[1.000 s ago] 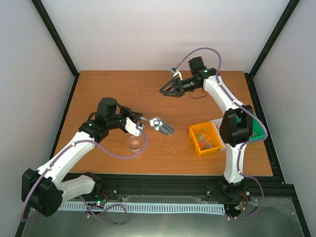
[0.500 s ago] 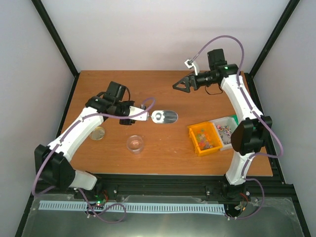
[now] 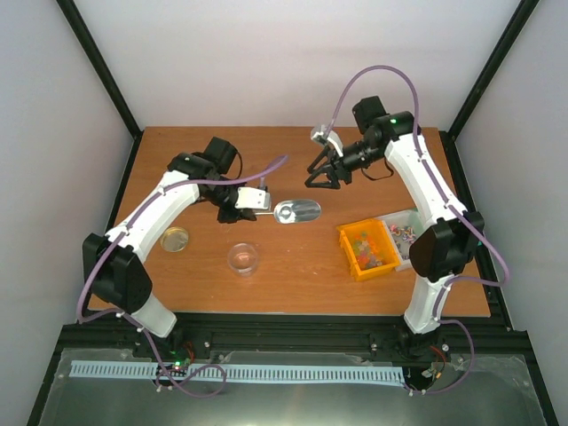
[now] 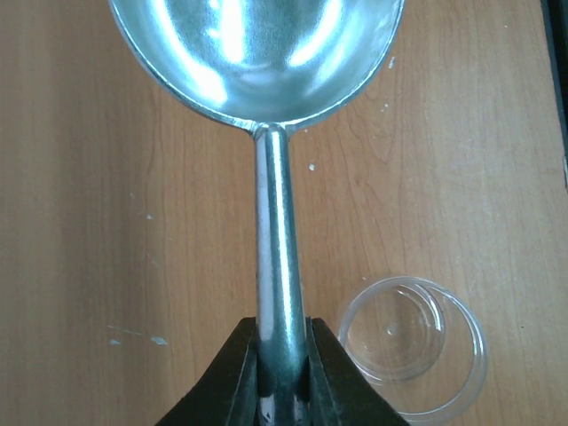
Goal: Pack the candies
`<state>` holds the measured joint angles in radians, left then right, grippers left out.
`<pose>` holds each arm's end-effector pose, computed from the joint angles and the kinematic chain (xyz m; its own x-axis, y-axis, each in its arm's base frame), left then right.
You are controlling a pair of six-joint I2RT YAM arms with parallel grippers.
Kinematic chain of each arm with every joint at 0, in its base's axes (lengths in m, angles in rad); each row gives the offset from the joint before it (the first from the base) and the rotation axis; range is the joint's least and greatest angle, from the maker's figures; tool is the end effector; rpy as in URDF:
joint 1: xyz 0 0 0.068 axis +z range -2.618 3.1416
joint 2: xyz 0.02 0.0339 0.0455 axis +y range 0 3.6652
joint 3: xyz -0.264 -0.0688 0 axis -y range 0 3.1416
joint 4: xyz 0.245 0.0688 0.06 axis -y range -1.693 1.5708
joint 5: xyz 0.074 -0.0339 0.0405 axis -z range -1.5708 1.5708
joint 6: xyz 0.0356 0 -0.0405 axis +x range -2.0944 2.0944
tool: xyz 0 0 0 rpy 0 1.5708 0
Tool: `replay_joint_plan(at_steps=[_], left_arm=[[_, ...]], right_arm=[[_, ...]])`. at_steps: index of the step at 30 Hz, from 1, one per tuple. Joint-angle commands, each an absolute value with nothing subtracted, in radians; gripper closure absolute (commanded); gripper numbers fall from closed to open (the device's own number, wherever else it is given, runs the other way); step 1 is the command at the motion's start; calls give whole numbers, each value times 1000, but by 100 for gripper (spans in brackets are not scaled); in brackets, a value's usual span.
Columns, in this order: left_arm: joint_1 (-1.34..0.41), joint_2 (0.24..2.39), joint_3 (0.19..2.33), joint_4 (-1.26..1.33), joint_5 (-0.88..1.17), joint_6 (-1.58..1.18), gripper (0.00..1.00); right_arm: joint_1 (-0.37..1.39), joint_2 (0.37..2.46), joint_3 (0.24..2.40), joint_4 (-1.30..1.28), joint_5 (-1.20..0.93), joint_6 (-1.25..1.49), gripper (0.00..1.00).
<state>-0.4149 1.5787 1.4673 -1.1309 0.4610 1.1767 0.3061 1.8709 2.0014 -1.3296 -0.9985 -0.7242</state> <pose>0.2740 -0.1380 0.3097 0.1220 0.8499 -0.5127 0.9889 -0.0598 0.1362 0.3410 0.1391 0.3702 -0.3644 -0.4915 -0.7910 -0.9289 0.1319 0.3460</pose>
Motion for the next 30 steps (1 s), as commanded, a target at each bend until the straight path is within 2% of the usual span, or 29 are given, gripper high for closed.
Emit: replay_joint_plan(at_steps=[1,8,13,17,22,25,26,27,28,29,30], left_arm=[[-407,1590,1516,-1190,489,1156,99],[-401,1608,1532,-1201,501,1158,99],[-399,1612,1534,-1178,510,1138,99],[-399,1621,1543,-1177,512,1121,99],[-397,1614,1537,-1161,520,1095,99],[-388,1603,1539,-1145,545,1057,97],[-376,1600,1542,-1144,566,1044,93],[-362,1593,1544,-1145,592,1031,84],[-345,1588,1543,-1140,619,1014,68],[-330,1581,1542,-1137,646,1001,55],[-314,1572,1541,-1140,683,996,48]], right_arm=[[342,1870,1981,-1399,-961,-802,40],[413,1870,1912,-1381,-855,-790,46],[438,1872,1898,-1366,-794,-780,55],[465,1860,1870,-1356,-737,-797,68],[471,1870,1870,-1333,-686,-775,96],[470,1877,1879,-1328,-685,-760,97],[469,1876,1880,-1322,-689,-754,97],[467,1873,1877,-1314,-696,-748,97],[464,1870,1873,-1305,-704,-742,97],[459,1866,1866,-1290,-715,-730,97],[449,1858,1854,-1267,-731,-713,97]])
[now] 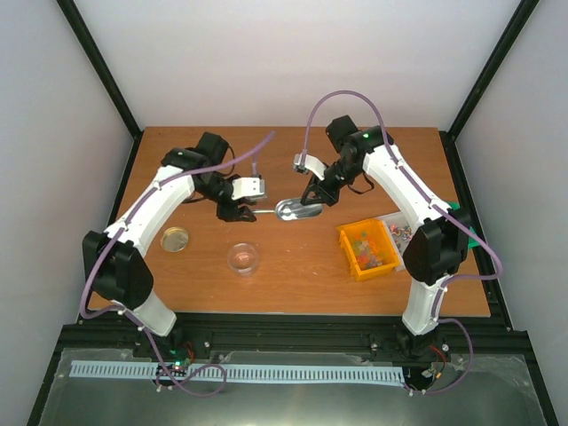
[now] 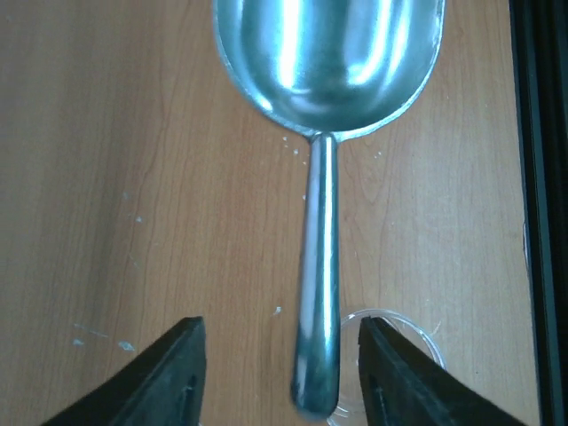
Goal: Pack the candies
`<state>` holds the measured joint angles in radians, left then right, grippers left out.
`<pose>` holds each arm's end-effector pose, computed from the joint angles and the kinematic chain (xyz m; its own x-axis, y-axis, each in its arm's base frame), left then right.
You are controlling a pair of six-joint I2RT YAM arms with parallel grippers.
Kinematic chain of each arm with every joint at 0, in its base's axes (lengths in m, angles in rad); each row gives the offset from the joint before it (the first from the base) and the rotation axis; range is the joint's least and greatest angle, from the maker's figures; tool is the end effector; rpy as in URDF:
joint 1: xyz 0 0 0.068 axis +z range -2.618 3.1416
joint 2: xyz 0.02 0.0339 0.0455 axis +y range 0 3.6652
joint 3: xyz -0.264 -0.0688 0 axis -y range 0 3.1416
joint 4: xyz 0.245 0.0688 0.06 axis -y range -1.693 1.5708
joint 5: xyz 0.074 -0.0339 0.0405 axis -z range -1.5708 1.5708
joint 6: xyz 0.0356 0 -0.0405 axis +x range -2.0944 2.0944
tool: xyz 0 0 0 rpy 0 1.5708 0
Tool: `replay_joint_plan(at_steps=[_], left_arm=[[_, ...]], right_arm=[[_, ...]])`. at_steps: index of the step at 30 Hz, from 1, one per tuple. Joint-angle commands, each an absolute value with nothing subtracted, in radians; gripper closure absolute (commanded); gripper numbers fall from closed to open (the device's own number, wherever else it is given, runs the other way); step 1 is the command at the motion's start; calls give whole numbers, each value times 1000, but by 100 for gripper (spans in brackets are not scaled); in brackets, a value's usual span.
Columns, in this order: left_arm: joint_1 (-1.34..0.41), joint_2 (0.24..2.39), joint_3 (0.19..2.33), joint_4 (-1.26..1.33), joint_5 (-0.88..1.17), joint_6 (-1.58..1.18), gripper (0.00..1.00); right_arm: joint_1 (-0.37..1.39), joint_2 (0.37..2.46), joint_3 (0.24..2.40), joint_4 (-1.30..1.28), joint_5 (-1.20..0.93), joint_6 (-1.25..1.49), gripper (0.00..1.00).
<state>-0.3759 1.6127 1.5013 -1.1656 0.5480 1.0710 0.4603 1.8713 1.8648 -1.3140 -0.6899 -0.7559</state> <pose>0.2829 -0.1316 0.3097 -0.0285 0.8166 -0.5764 0.9988 0.0456 0.0152 0.3202 0.1841 0.3258 -0.2997 -0.7391 -0.6032 -0.9475 0.1567 0.2788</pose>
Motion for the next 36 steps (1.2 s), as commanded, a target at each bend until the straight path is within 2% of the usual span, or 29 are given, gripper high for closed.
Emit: replay_joint_plan(at_steps=[1,3,5,12,19,25,36], left_arm=[[-301,1565,1536,-1141,719,986,41],[-283,1536,1511,-1123,792,952,33],[-279,1495,1458,-1055,838,894,29],[-279,1348,1255,-634,918,621,28],[-279,1344,1229,-536,976,608,37],[-285,1345,1236,-534,1020,632,54],[-312,1376,1264,-601,999,707,71]], right_arm=[[435,1851,1845,-1244,-755,-696,97],[406,1834,1825,-1194,-816,-671,97],[383,1816,1801,-1151,-869,-659,97],[374,1769,1754,-1108,-1000,-710,97],[375,1745,1724,-1110,-1054,-746,97],[376,1748,1723,-1103,-1070,-746,97],[380,1753,1724,-1089,-1070,-730,97]])
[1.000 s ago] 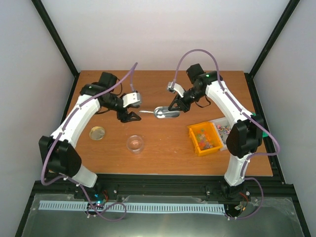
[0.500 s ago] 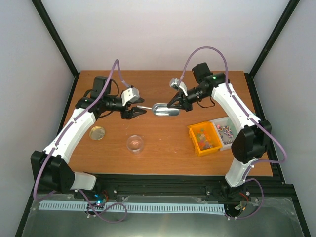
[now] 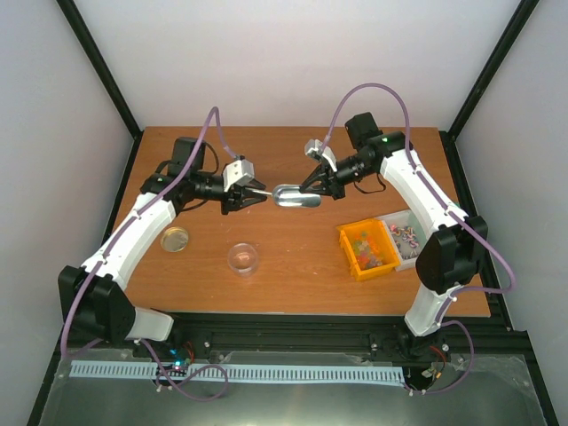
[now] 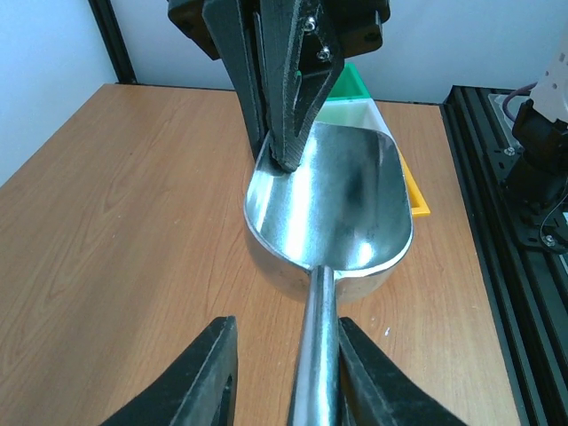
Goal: Pack the candies
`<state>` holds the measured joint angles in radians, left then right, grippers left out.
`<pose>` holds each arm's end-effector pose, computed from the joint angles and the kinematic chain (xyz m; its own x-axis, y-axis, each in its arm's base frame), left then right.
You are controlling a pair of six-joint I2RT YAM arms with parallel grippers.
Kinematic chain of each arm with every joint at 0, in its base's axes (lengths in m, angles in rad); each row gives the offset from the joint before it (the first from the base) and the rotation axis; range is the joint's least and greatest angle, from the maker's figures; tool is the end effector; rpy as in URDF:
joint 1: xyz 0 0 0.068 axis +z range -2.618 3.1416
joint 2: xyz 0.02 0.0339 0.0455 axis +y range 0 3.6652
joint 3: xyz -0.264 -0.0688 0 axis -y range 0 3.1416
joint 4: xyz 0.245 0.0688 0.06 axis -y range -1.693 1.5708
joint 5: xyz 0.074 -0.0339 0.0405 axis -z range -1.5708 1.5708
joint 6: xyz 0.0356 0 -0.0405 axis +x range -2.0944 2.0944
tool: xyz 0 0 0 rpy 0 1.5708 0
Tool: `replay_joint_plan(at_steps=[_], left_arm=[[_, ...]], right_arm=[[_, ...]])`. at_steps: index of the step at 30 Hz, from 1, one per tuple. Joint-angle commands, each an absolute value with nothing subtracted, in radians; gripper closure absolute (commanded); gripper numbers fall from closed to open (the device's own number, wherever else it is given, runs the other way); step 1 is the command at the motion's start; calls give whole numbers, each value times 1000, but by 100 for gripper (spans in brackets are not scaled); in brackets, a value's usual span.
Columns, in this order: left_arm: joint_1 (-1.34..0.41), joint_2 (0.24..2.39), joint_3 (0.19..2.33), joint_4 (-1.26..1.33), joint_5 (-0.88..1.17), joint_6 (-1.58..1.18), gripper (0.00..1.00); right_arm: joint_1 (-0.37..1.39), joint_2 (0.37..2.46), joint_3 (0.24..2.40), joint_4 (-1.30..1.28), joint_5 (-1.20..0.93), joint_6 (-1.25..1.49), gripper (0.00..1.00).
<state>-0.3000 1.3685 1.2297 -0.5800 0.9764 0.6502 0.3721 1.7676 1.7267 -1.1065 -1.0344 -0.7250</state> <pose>0.2670 -0.1135 0.3358 -0.0400 0.3672 -0.9293 0.9867 0.1614 0.0213 0.3212 0.1582 0.3383 -0.2943 -0.4787 -0.8272 -0.9485 0.0404 0.3141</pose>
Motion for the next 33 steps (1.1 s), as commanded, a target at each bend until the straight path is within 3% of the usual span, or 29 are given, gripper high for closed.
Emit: replay_joint_plan(at_steps=[1,13,25,27,29,33], left_arm=[[-315,1377,1264,-602,997,709,72],[-322,1371,1268,-606,1008,720,73],[-322,1361,1267,-607,1000,705,88],[-322,1355,1267,-607,1001,696,83],[-322,1345,1261,-602,1009,691,71],[-322,1326,1241,-574,1010,677,72]], right_arm=[[382,1754,1725,-1090,-1068,-729,97],[392,1764,1730,-1086,-1061,-718,97],[396,1773,1728,-1080,-1054,-711,97],[396,1773,1726,-1075,-1052,-705,97],[396,1773,1725,-1075,-1052,-707,97],[396,1774,1722,-1078,-1052,-709,97]])
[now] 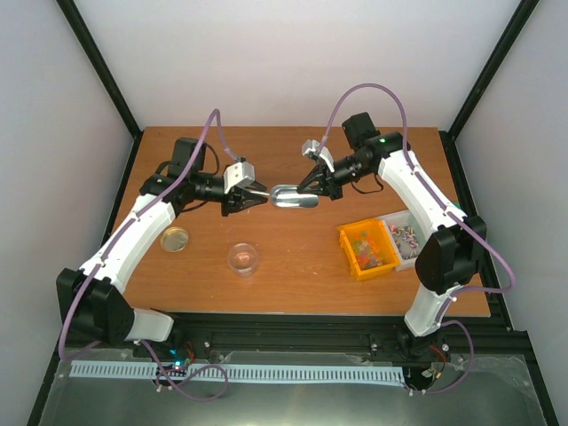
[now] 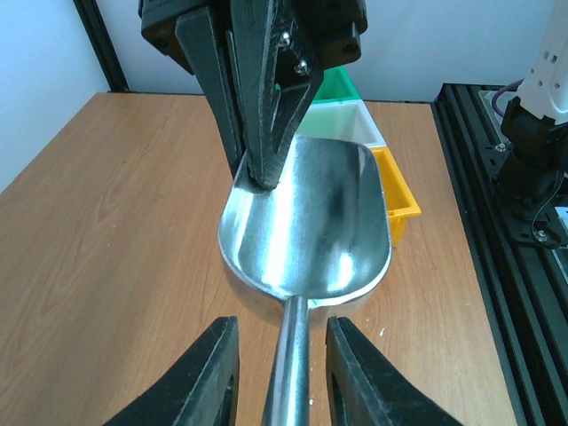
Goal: Pack the candies
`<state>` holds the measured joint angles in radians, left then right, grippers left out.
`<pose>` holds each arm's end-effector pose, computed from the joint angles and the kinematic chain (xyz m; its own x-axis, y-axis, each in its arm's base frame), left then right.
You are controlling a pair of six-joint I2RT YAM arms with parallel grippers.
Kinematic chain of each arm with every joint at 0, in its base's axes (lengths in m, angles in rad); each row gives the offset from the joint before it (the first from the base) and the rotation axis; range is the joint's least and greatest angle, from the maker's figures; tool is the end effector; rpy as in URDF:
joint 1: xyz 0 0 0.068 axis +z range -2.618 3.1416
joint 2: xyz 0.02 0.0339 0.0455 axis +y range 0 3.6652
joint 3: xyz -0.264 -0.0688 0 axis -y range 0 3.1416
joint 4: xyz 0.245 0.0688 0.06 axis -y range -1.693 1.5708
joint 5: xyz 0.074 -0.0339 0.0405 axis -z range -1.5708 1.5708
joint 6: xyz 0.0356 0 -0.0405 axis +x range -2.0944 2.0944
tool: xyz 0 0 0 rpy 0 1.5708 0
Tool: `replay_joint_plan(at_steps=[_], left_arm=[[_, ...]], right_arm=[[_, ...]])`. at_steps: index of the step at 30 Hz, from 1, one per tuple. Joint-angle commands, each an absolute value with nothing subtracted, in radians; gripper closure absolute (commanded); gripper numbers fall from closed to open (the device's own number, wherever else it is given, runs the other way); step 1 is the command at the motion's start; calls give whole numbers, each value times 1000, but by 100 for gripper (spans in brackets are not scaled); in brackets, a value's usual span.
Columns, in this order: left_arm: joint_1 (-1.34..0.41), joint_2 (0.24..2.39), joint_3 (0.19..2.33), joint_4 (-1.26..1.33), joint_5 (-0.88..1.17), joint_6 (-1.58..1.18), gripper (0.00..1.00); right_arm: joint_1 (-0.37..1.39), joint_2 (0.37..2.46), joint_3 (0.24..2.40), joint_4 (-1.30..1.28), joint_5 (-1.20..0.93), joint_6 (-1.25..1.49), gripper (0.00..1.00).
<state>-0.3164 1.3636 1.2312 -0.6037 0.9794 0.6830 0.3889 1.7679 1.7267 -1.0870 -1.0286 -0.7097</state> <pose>0.2626 -0.1171 0.3360 -0.0165 0.3756 -0.9266 0.9908 0.1307 0.0354 0.3202 0.1642 0.3388 -0.2856 -0.4804 -0.8292 -0.9508 0.0334 0.3081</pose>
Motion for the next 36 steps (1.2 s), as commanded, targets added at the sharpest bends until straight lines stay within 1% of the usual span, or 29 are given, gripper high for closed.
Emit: replay_joint_plan(at_steps=[1,7,11,12,16,19,22,26,30,36], left_arm=[[-322,1325,1241,-576,1009,679,73],[-322,1326,1241,-572,1006,675,79],[-322,1334,1243,-583,999,681,81],[-322,1336,1243,-587,999,687,80],[-322,1339,1240,-598,996,702,72],[-322,1340,1239,-604,992,710,71],[-322,1344,1244,-606,992,712,74],[-322,1350,1248,-623,988,734,75],[-322,1355,1253,-640,985,749,78],[-322,1357,1260,-636,987,748,84]], right_arm=[[396,1773,1720,-1078,-1052,-710,97],[396,1764,1702,-1078,-1056,-717,97],[396,1760,1702,-1069,-1065,-708,97],[396,1758,1701,-1067,-1066,-707,97],[396,1754,1695,-1065,-1069,-706,97],[395,1754,1695,-1061,-1070,-704,97],[396,1755,1696,-1061,-1074,-703,97],[396,1755,1697,-1058,-1076,-699,97],[396,1755,1697,-1052,-1078,-691,97],[397,1760,1698,-1059,-1077,-693,97]])
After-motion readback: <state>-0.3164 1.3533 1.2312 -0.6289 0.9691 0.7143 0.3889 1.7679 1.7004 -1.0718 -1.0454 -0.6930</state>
